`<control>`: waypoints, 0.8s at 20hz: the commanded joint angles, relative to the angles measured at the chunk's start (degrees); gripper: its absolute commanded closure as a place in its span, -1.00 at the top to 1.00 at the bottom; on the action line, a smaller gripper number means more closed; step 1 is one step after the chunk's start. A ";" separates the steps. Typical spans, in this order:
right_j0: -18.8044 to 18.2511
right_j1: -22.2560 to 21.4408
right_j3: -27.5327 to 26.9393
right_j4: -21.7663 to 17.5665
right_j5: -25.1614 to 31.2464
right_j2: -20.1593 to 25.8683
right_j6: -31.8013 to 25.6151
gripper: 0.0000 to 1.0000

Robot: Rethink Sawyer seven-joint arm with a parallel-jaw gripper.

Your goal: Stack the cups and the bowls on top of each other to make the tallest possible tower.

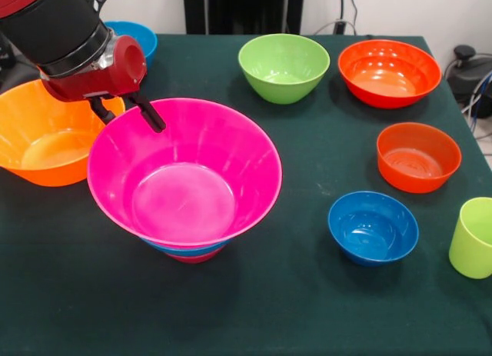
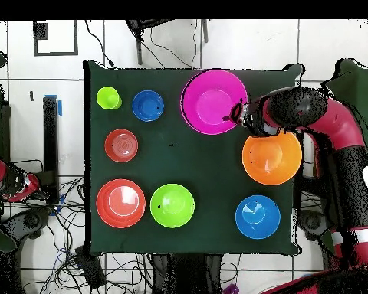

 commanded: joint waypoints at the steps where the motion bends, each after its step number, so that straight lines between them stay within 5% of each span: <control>1: 0.95 2.41 -2.16 -0.11 4.52 -1.98 -12.33 1.00; 16: 0.82 1.95 -1.82 0.02 4.99 -2.05 -12.24 1.00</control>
